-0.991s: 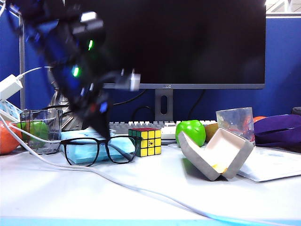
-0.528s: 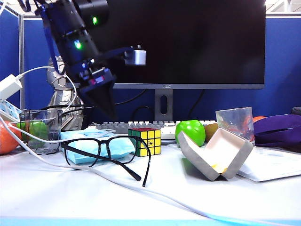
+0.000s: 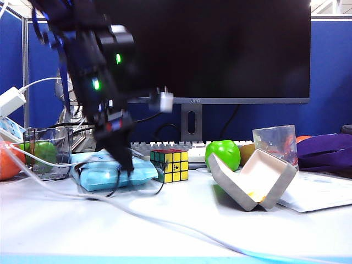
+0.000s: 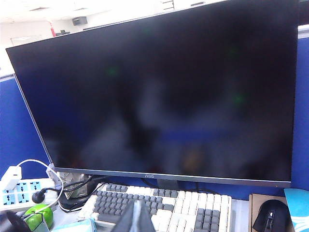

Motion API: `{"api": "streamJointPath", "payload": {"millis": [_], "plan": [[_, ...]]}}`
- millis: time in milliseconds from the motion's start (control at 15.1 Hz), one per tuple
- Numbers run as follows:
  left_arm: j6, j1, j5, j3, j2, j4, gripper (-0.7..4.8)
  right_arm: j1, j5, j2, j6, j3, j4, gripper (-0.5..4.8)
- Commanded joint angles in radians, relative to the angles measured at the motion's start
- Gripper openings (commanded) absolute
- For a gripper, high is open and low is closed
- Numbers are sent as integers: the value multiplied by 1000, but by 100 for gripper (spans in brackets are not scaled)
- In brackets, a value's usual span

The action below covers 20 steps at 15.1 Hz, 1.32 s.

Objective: Pick up the glasses, fold the temples of the glasses, place the glasses into the glasses case, and finally close the glasses case.

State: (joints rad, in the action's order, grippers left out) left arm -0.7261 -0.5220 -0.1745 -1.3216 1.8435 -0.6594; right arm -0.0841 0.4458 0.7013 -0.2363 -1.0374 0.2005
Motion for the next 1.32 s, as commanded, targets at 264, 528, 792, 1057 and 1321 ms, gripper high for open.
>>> {"api": "streamJointPath", "payload": {"millis": [264, 528, 792, 1057, 1321], "plan": [[1, -1, 41, -45, -1, -7, 179, 0, 2, -1, 2, -2, -10, -1], [-3, -1, 39, -92, 1, -35, 179, 0, 2, 5, 2, -2, -10, -1], [-7, -1, 16, -93, 0, -114, 184, 0, 2, 11, 2, -2, -11, -1], [-13, -1, 17, -98, 6, -121, 184, 0, 2, 10, 1, -2, -11, -1], [-26, -1, 24, -97, 40, -126, 183, 0, 2, 10, 1, -2, -10, -1]]}}
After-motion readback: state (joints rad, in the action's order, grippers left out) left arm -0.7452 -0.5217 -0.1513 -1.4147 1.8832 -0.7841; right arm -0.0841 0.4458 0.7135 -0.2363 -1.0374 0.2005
